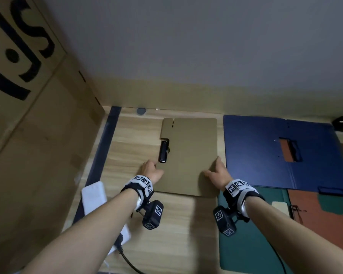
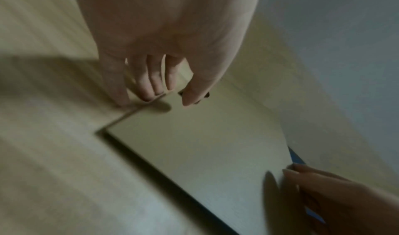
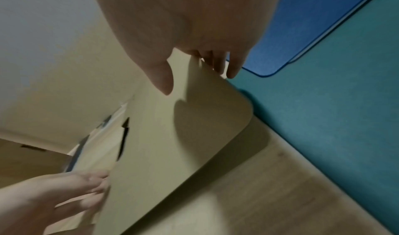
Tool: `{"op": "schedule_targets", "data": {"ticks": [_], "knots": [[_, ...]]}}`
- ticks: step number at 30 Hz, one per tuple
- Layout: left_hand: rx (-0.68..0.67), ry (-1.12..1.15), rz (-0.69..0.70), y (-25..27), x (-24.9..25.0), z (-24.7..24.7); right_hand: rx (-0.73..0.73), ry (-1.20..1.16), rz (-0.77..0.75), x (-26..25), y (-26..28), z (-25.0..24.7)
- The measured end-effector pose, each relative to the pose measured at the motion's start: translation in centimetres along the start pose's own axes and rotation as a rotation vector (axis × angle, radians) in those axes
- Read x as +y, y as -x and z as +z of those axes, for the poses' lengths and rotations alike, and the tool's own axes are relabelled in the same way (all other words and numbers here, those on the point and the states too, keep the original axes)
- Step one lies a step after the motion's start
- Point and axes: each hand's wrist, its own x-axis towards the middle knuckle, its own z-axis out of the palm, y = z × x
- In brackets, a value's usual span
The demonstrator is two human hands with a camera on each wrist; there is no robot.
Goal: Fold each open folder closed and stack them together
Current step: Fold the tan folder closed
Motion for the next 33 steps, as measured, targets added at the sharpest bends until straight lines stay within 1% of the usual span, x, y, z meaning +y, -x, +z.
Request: {"op": "schedule_targets", "data": {"ticks": [2,4,6,8,10,15,20,23,27,29,31,33], "knots": [[0.047,-0.035,-0.004,-1.2,-1.9,0.6,-0.025,0.119,-0.016,0.4,-0.5,1.4],[0.074,-0.053,-0.014,-1.6,-3.5,0.3,-0.057,0.372,-0.036,0.4,-0.3,2.9],[0.071,-0.074,-0.014,-1.6,-4.9,0.0,-0.055,0.579,-0.093,0.0,0.4,4.0],[0.061,-0.078,0.003,-0.9,-5.6,-0.5,-0.068,0.692,-0.149,0.0,1.3,5.1],[0.052,-0.104,0.010,0.0,-6.0,-0.9,-0.069,0.752,-0.167,-0.2,2.2,6.1],[0.059,-0.145,-0.014,1.3,-7.4,-1.8,-0.049,0.819,-0.187,-0.5,4.0,7.6],[0.108,-0.149,0.037,0.8,-8.7,-1.5,0.022,0.835,-0.225,-0.1,4.0,8.6],[0.139,-0.173,0.055,0.5,-8.7,-1.0,0.032,0.860,-0.253,0.0,3.9,8.4],[0.211,-0.225,0.098,1.4,-6.9,-0.9,-0.005,0.853,-0.264,-0.5,3.9,7.8],[0.240,-0.231,0.107,2.3,-5.4,-0.4,-0.030,0.808,-0.264,-0.5,4.2,6.9],[0.252,-0.210,0.148,3.2,-3.5,0.2,-0.009,0.732,-0.272,0.1,4.9,5.5],[0.234,-0.173,0.219,3.8,-1.1,1.1,0.034,0.660,-0.263,1.3,5.8,3.5]]}}
